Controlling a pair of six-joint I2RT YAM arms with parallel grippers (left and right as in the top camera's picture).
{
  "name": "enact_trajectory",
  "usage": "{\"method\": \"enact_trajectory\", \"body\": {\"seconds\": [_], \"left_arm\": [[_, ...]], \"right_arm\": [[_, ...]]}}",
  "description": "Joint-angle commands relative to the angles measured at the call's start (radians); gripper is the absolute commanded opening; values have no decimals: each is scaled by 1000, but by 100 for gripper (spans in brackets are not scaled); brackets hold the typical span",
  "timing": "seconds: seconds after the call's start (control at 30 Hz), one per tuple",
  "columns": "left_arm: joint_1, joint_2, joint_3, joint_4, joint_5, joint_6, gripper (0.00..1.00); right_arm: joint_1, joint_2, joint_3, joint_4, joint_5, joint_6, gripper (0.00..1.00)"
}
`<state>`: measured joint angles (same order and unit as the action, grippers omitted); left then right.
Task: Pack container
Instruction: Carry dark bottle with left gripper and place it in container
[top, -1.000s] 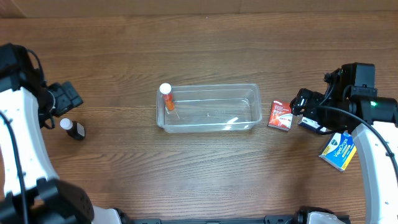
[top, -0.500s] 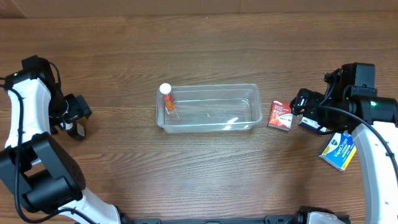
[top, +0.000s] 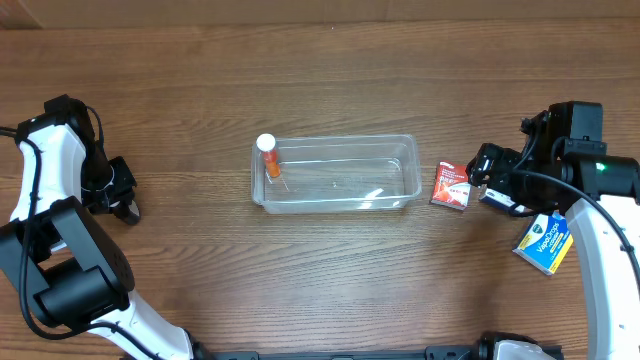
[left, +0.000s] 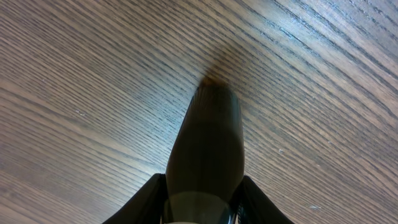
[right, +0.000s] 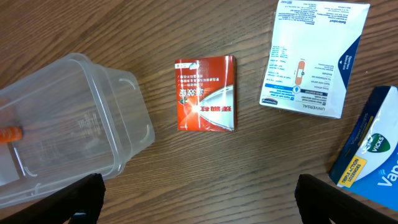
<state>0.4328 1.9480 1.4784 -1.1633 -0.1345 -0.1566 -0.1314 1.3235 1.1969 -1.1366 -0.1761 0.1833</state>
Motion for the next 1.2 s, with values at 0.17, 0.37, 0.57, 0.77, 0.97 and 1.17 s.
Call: {"method": "enact_trajectory", "body": {"seconds": [0.17, 0.37, 0.57, 0.77, 0.97, 1.17], "left_arm": [[3, 6, 5, 1, 66, -4, 4], [-135, -223, 19, -34, 118, -1, 4], [-478, -544, 23, -64, 161, -158, 4], [-744, -556, 20, -92, 143, -285, 4], [-821, -396, 20, -74, 132, -309, 4], [-820, -265, 20, -31, 55, -311, 4]], "right_arm": [[-5, 1, 26, 5, -2, 3, 100], [-5, 1, 26, 5, -2, 4, 100], [-5, 1, 26, 5, -2, 4, 100], [-5, 1, 26, 5, -3, 4, 100], [-5, 1, 26, 5, -10, 4, 100], [-5, 1, 26, 5, -10, 4, 100]]}}
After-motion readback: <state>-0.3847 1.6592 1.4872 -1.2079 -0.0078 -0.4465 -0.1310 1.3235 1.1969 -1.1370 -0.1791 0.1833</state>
